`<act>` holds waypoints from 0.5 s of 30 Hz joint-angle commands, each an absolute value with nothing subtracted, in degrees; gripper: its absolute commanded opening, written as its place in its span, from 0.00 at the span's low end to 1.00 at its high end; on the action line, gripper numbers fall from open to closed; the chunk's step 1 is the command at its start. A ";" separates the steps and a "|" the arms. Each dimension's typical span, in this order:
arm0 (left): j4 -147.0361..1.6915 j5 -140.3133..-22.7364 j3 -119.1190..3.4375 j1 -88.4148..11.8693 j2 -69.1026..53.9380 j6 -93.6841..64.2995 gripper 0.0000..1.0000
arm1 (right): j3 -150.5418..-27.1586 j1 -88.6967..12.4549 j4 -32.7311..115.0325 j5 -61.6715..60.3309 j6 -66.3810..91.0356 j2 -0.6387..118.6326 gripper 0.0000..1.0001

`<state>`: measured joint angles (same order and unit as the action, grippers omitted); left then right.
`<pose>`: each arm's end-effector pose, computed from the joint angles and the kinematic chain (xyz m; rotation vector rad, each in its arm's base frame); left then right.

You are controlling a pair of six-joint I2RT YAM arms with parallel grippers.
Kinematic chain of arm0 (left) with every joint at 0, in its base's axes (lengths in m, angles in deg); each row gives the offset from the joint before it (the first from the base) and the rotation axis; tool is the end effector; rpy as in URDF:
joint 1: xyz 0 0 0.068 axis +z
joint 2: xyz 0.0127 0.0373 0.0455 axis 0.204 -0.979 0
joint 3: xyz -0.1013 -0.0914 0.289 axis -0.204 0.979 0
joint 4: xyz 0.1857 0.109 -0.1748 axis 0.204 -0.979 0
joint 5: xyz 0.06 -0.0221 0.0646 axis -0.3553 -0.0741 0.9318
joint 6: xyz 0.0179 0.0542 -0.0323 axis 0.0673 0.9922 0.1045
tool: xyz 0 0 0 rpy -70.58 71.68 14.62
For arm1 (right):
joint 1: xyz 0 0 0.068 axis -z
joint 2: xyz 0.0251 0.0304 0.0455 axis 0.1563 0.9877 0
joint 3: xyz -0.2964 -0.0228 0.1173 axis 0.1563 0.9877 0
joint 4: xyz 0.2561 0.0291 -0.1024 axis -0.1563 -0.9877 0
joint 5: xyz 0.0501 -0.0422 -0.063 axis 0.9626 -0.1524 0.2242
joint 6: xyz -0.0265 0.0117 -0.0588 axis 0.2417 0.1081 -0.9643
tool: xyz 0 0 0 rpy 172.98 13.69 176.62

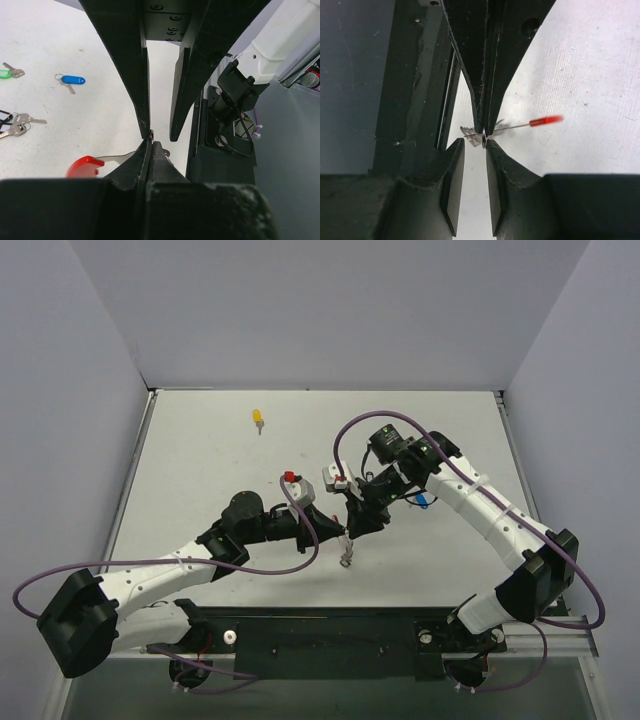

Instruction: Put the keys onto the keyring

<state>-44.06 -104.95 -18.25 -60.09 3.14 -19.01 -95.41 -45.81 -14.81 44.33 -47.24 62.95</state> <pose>0.1514 -0.2108 0.3044 0.9217 1.4926 -1.2834 0.2246 0.2193 0.3807 -1.8430 1.4146 1.0406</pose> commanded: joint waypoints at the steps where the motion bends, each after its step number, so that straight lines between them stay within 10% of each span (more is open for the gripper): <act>1: -38.83 -104.99 -18.37 -60.29 3.31 -19.81 0.00 | -96.63 -46.35 -16.17 47.41 -48.28 63.79 0.20; 15: -38.65 -104.73 -18.19 -60.38 3.49 -19.72 0.00 | -96.01 -46.35 -17.40 48.73 -49.86 64.31 0.09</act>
<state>-43.55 -105.08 -17.92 -60.42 3.12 -19.47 -95.41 -45.88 -14.90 45.12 -48.66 63.13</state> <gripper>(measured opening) 0.018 0.066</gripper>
